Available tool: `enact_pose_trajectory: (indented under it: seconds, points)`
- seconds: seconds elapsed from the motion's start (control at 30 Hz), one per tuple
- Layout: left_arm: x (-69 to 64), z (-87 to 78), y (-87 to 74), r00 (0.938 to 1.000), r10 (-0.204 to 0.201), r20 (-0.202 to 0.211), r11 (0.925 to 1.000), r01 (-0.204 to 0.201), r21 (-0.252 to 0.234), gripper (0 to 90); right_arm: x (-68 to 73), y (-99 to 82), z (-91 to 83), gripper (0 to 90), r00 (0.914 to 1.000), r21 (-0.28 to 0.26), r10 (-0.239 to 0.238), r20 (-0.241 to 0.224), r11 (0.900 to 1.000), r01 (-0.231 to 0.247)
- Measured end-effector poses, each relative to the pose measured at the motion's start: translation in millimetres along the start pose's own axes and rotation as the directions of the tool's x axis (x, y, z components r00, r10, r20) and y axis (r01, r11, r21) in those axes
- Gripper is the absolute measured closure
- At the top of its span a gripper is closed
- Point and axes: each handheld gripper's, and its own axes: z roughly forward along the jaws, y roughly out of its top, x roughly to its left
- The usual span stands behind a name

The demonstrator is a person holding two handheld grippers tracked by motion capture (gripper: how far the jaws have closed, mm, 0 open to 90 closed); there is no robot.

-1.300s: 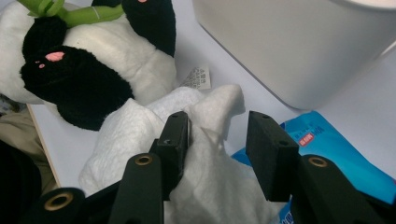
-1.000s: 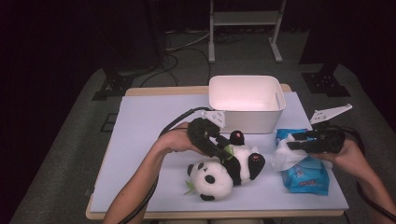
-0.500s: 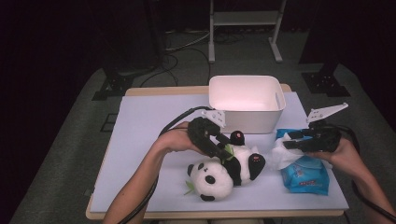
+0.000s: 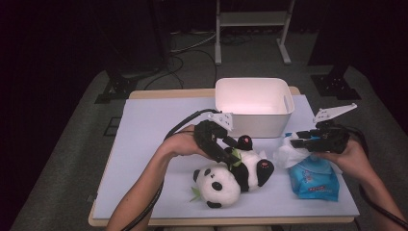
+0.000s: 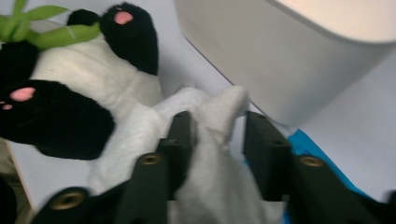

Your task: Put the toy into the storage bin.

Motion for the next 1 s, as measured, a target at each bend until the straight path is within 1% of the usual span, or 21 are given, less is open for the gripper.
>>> enact_pose_trajectory:
  seconds: [0.03, 0.1, 0.13, 0.17, 0.2, 0.23, 0.27, 0.33, 0.37, 0.43, 0.47, 0.5, 0.53, 0.6, 0.67, 0.7, 0.77, 0.8, 0.83, 1.0]
  points:
    - [0.0, 0.0, 0.0, 1.0, 0.0, 0.0, 1.0, 0.0, 0.0, 41.6, 0.0, 0.0, 0.0, 64.5, 1.0, 0.0, 0.0, 0.0, 1.0, 0.0]
    - [0.1, 0.8, -0.3, 1.0, 0.004, 0.0, 1.0, -0.004, 0.008, 41.6, 3.2, 1.6, 0.1, 65.6, 0.9999, -0.005, -0.016, 0.005, 0.9999, 0.016]
    - [0.1, 1.3, -0.5, 1.0, 0.004, -0.003, 0.9999, -0.004, 0.014, 41.5, 4.7, 2.8, 0.9, 65.5, 0.9999, -0.007, -0.013, -0.008, 0.9999, 0.012]
    - [0.1, 1.6, -0.6, 1.0, 0.003, -0.004, 0.9999, -0.003, 0.015, 41.3, 6.5, 3.9, 2.0, 65.2, 0.9997, -0.01, -0.019, -0.017, 0.9998, 0.019]
    - [0.2, 1.9, -0.7, 1.0, 0.0, -0.004, 0.9999, 0.0, 0.014, 40.7, 11.6, 6.8, 4.7, 65.1, 0.9991, -0.014, -0.033, -0.028, 0.9994, 0.032]
    - [0.2, 1.9, -0.7, 1.0, 0.0, -0.004, 0.9999, 0.0, 0.014, 40.6, 11.6, 6.8, 4.7, 65.1, 0.9991, -0.014, -0.033, -0.028, 0.9994, 0.032]
    - [0.1, 2.4, -0.6, 1.0, -0.001, -0.005, 0.9999, 0.001, 0.015, 40.3, 18.2, 10.7, 9.7, 59.3, 0.9974, -0.003, -0.042, -0.058, 0.9991, 0.042]
    - [-0.7, 3.9, -0.8, 1.0, 0.008, -0.005, 0.9996, -0.008, 0.025, 40.0, 24.6, 15.0, 16.0, 57.7, 0.9953, 0.007, -0.058, -0.078, 0.9983, 0.058]
    - [-0.8, 4.8, -0.9, 1.0, 0.007, -0.006, 0.9996, -0.006, 0.028, 40.0, 24.6, 15.0, 16.0, 57.7, 0.9953, 0.007, -0.058, -0.078, 0.9983, 0.058]
    - [-1.7, 6.6, -1.4, 1.0, 0.004, -0.003, 0.9996, -0.004, 0.026, 39.1, 31.1, 19.9, 22.0, 54.1, 0.9913, 0.009, -0.066, -0.114, 0.9977, 0.067]
    - [-2.1, 7.4, -1.6, 1.0, 0.002, -0.004, 0.9996, -0.002, 0.027, 38.0, 38.2, 25.5, 27.9, 52.8, 0.9876, 0.011, -0.085, -0.132, 0.9961, 0.087]
    - [-1.9, 8.2, -1.7, 1.0, 0.004, -0.003, 0.9994, -0.004, 0.034, 38.0, 38.2, 25.5, 27.9, 52.8, 0.9876, 0.011, -0.085, -0.132, 0.9961, 0.087]
    - [-2.4, 9.5, -1.9, 1.0, 0.001, -0.002, 0.9993, -0.001, 0.036, 37.5, 41.9, 28.4, 30.5, 52.7, 0.9867, 0.011, -0.091, -0.135, 0.9955, 0.094]
    - [-2.8, 10.5, -2.6, 1.0, -0.004, -0.002, 0.9994, 0.004, 0.033, 37.2, 48.9, 34.8, 35.8, 50.7, 0.9813, 0.013, -0.114, -0.155, 0.993, 0.118]
    - [-4.1, 10.6, -3.5, 1.0, -0.007, -0.005, 0.9994, 0.007, 0.035, 34.1, 55.9, 41.2, 40.5, 50.5, 0.9776, 0.011, -0.136, -0.161, 0.9902, 0.139]
    - [-4.9, 10.3, -4.3, 1.0, -0.006, -0.006, 0.9994, 0.006, 0.035, 34.1, 55.9, 41.2, 40.5, 50.5, 0.9776, 0.011, -0.136, -0.161, 0.9902, 0.139]
    - [-6.0, 8.4, -7.0, 0.9999, -0.011, -0.007, 0.9995, 0.011, 0.03, 34.0, 58.7, 44.6, 42.5, 50.5, 0.9734, 0.002, -0.141, -0.18, 0.9896, 0.144]
    - [-6.0, 7.4, -8.3, 0.9999, -0.009, -0.009, 0.9994, 0.009, 0.032, 33.6, 61.9, 47.7, 44.4, 50.5, 0.9728, 0.005, -0.151, -0.176, 0.9881, 0.154]
    - [-6.1, 6.0, -10.3, 0.9998, -0.016, -0.012, 0.9993, 0.017, 0.034, 33.1, 62.4, 48.6, 44.8, 50.5, 0.9725, 0.007, -0.153, -0.175, 0.9876, 0.157]
    - [-6.8, 3.9, -14.3, 0.9994, -0.026, -0.02, 0.999, 0.027, 0.035, 31.3, 63.9, 51.0, 44.1, 51.2, 0.9717, 0.002, -0.161, -0.173, 0.9865, 0.164]
